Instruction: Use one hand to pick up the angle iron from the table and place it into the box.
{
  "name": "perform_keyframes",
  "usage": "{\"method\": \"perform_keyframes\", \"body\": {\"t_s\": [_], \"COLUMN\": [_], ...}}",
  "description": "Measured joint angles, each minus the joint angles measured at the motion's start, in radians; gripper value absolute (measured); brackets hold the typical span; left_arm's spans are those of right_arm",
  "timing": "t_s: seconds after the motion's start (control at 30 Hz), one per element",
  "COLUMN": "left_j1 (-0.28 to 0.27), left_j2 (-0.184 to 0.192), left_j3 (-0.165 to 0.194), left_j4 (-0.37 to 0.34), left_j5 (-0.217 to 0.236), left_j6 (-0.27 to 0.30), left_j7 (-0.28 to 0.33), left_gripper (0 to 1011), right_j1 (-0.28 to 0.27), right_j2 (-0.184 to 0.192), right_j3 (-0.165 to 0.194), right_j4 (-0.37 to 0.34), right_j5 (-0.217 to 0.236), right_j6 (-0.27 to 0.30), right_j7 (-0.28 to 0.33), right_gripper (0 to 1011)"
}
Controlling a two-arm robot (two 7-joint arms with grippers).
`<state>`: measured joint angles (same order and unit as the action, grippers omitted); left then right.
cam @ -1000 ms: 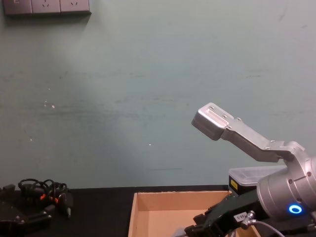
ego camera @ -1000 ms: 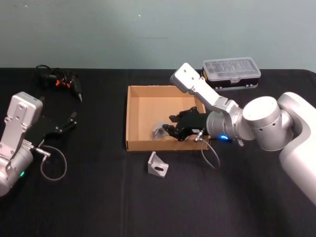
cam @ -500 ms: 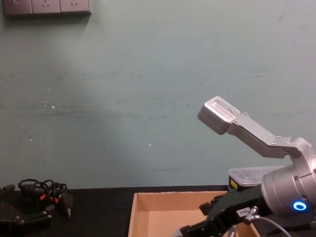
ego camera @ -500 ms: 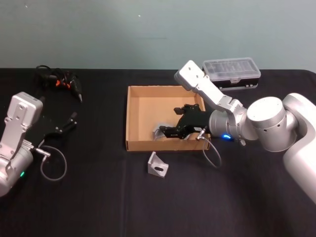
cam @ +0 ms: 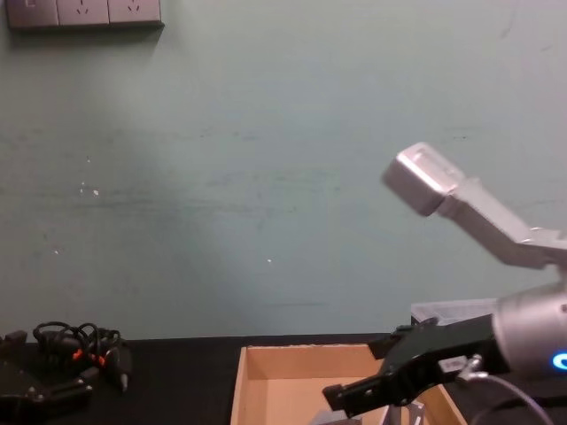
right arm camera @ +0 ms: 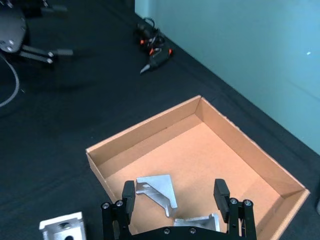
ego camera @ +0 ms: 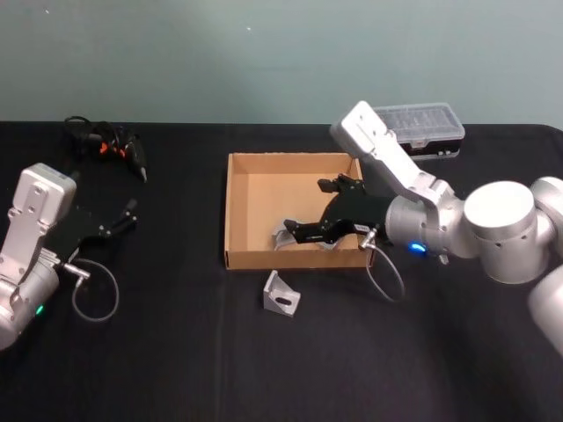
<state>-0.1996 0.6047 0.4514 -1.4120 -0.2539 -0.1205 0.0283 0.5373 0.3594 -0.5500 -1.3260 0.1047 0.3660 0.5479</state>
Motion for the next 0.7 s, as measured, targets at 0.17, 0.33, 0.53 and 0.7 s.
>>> {"method": "perform_keyframes", "body": {"t_s": [0.17, 0.33, 0.53, 0.7], "left_j1": [0.0, 0.0, 0.0, 0.0], "left_j2": [0.0, 0.0, 0.0, 0.0], "left_j3": [0.0, 0.0, 0.0, 0.0], "left_j4": [0.0, 0.0, 0.0, 0.0], "left_j5": [0.0, 0.0, 0.0, 0.0], "left_j6": [0.0, 0.0, 0.0, 0.0], "left_j7": [0.0, 0.0, 0.0, 0.0], "left_gripper": [1000, 1000, 1000, 1000], "right_j1": [-0.076, -0.134, -0.168, -0.171], "right_j2": [0.053, 0.086, 0.126, 0.144], "right_j3": [0.038, 0.057, 0.03, -0.005], "right_j4": [-0.115, -0.192, -0.242, -0.25], "right_j5": [0.041, 0.079, 0.111, 0.126], "right_j6": [-0.016, -0.03, -0.036, -0.034], "right_j7": [-0.007, -0.008, 0.043, 0.085], "right_gripper": [1000, 1000, 1000, 1000]}}
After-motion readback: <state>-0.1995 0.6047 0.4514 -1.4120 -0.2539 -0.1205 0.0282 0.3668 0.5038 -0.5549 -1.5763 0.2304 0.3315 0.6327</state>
